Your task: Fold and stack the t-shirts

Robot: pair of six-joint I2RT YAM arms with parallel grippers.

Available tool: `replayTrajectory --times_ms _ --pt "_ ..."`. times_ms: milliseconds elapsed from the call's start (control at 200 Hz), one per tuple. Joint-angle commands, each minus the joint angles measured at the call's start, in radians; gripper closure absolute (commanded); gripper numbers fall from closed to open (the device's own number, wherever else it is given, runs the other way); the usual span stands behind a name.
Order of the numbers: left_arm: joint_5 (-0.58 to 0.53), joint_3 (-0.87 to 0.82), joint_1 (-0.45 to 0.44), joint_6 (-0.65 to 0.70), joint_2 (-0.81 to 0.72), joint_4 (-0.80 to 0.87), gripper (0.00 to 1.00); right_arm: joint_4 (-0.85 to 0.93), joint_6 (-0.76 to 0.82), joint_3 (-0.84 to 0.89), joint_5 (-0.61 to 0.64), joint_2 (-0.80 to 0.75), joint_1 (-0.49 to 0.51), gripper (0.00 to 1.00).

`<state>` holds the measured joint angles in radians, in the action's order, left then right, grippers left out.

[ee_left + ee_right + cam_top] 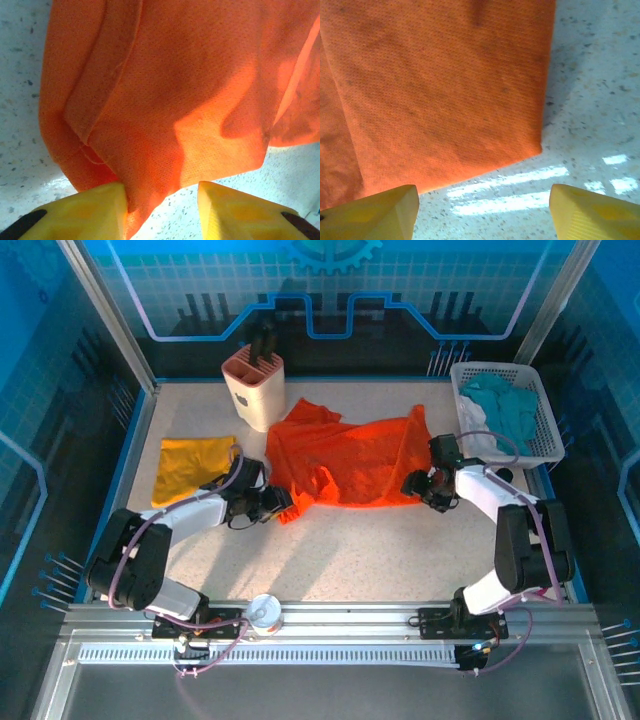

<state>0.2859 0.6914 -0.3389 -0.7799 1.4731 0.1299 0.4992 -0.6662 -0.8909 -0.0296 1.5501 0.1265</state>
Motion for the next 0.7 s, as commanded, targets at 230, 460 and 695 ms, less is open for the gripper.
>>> replayTrajectory --times_ms 230,460,695 --pt "-0.031 0.025 -0.008 0.013 0.008 0.032 0.85 -0.074 -0.017 0.030 0.029 0.092 0.012 0.60" --pt "-0.092 0.169 -0.003 0.109 -0.054 0.268 1.00 0.026 0.053 -0.035 0.084 0.001 0.010 0.98" --pt "-0.038 0.362 0.075 0.180 -0.021 0.408 1.00 0.133 0.111 -0.231 0.036 -0.001 -0.013 1.00"
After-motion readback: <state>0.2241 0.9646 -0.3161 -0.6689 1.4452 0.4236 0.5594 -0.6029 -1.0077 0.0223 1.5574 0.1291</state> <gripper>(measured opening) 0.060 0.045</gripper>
